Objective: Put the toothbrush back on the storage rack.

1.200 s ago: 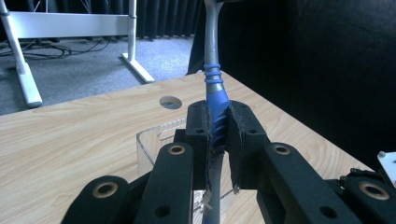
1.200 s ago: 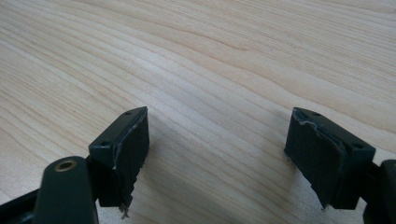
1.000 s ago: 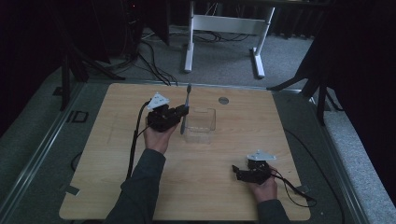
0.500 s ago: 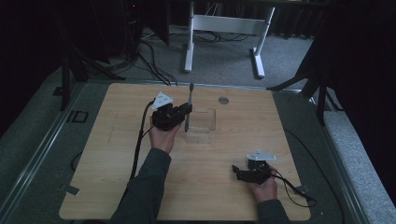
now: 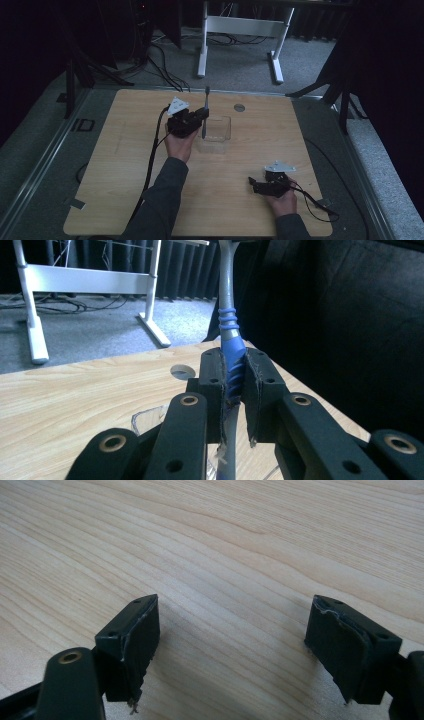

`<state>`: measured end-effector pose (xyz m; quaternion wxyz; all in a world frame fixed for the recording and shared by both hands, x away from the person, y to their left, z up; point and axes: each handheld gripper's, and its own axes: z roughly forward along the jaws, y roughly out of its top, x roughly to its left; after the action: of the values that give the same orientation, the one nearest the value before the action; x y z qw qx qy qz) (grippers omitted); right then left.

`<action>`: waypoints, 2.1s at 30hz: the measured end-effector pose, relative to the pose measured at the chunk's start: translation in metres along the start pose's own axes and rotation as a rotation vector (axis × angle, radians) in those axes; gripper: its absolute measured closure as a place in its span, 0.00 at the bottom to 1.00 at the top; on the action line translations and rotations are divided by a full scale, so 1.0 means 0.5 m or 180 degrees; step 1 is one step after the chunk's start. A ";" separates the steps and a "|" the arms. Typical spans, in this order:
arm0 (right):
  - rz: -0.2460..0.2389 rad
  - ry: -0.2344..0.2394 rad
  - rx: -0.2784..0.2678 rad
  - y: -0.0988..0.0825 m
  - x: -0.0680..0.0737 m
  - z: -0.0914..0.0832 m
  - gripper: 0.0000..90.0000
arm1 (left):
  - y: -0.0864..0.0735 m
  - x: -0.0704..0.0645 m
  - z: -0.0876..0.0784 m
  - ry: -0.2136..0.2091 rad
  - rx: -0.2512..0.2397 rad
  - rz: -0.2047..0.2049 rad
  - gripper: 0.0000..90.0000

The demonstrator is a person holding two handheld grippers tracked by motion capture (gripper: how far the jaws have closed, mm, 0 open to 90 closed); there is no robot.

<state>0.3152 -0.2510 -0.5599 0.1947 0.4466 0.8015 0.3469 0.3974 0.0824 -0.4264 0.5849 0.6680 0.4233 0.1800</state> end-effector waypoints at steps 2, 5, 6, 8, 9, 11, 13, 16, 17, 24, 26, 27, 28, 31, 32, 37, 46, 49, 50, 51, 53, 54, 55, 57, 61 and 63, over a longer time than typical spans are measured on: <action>-0.0003 0.0001 -0.0002 0.000 0.000 0.000 0.24 | -0.001 0.000 0.004 0.0003 -0.0013 -0.0029 0.89; -0.0005 0.0001 -0.0003 0.000 0.000 0.000 0.24 | -0.002 0.001 0.009 0.0024 -0.0021 -0.0038 0.89; -0.0003 0.0001 -0.0003 0.000 0.000 0.000 0.24 | -0.002 0.001 0.011 0.0038 -0.0023 -0.0040 0.89; -0.0003 0.0001 -0.0002 0.000 0.000 0.000 0.24 | -0.001 0.002 0.013 0.0060 -0.0026 -0.0037 0.89; -0.0003 0.0001 -0.0002 0.000 0.000 0.000 0.24 | 0.000 0.004 0.016 0.0086 -0.0025 -0.0032 0.89; -0.0002 0.0003 -0.0001 0.000 0.000 0.000 0.24 | 0.003 0.005 0.020 0.0119 -0.0032 -0.0038 0.89; -0.0002 0.0003 0.0000 0.000 0.000 0.000 0.24 | 0.006 0.008 0.023 0.0142 -0.0057 -0.0062 0.89; -0.0001 0.0003 -0.0001 0.000 0.000 0.000 0.24 | 0.005 0.011 0.029 0.0175 -0.0041 -0.0064 0.89; -0.0001 0.0004 0.0000 0.000 0.000 0.000 0.24 | 0.005 0.012 0.030 0.0185 -0.0038 -0.0068 0.89; -0.0004 0.0005 0.0000 0.000 0.000 0.000 0.24 | -0.001 0.012 0.045 0.0253 0.0009 -0.0026 0.89; -0.0005 0.0005 -0.0001 0.000 0.000 0.000 0.24 | -0.004 0.012 0.049 0.0256 0.0033 -0.0015 0.88; -0.0005 0.0005 -0.0001 0.000 0.000 0.000 0.24 | -0.005 0.011 0.051 0.0257 0.0040 -0.0015 0.88; -0.0006 0.0005 -0.0001 0.000 0.000 0.000 0.24 | -0.007 0.012 0.053 0.0255 0.0058 0.0003 0.88; -0.0008 0.0004 -0.0002 0.000 0.000 0.000 0.24 | -0.013 0.012 0.061 0.0270 0.0124 0.0041 0.88; -0.0008 0.0005 -0.0002 0.000 0.000 0.000 0.24 | -0.015 0.012 0.063 0.0275 0.0134 0.0043 0.88; -0.0004 0.0006 0.0000 0.000 0.000 0.000 0.24 | -0.021 0.012 0.070 0.0289 0.0231 0.0111 0.88; -0.0006 0.0005 0.0001 0.000 0.000 0.000 0.24 | -0.027 0.008 0.072 0.0322 0.0393 0.0253 0.88; -0.0006 0.0005 0.0001 0.000 0.000 0.000 0.24 | -0.029 0.005 0.073 0.0327 0.0444 0.0327 0.88; -0.0005 0.0005 0.0001 0.000 0.000 0.000 0.24 | -0.030 0.004 0.074 0.0328 0.0463 0.0349 0.88; -0.0005 0.0005 0.0001 0.000 0.000 0.000 0.24 | -0.032 0.003 0.075 0.0329 0.0478 0.0371 0.88; -0.0006 0.0006 0.0002 0.000 0.000 0.000 0.24 | -0.034 0.000 0.076 0.0332 0.0523 0.0431 0.88; -0.0006 0.0006 0.0001 0.000 0.000 0.000 0.24 | -0.035 -0.001 0.077 0.0335 0.0542 0.0461 0.88; -0.0006 0.0006 0.0001 0.000 0.000 0.000 0.24 | -0.036 -0.002 0.078 0.0334 0.0567 0.0498 0.88; -0.0006 0.0006 0.0001 0.000 0.000 0.000 0.24 | -0.039 -0.004 0.080 0.0322 0.0615 0.0534 0.88; -0.0006 0.0007 0.0001 0.000 0.000 0.000 0.24 | -0.044 -0.005 0.084 0.0297 0.0657 0.0545 0.87; -0.0007 0.0007 0.0002 0.000 0.000 0.000 0.24 | -0.048 -0.006 0.083 0.0297 0.0650 0.0563 0.80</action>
<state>0.3154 -0.2509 -0.5599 0.1940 0.4454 0.8023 0.3470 0.4178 0.0532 -0.4584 0.4755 0.7497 0.4056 0.2177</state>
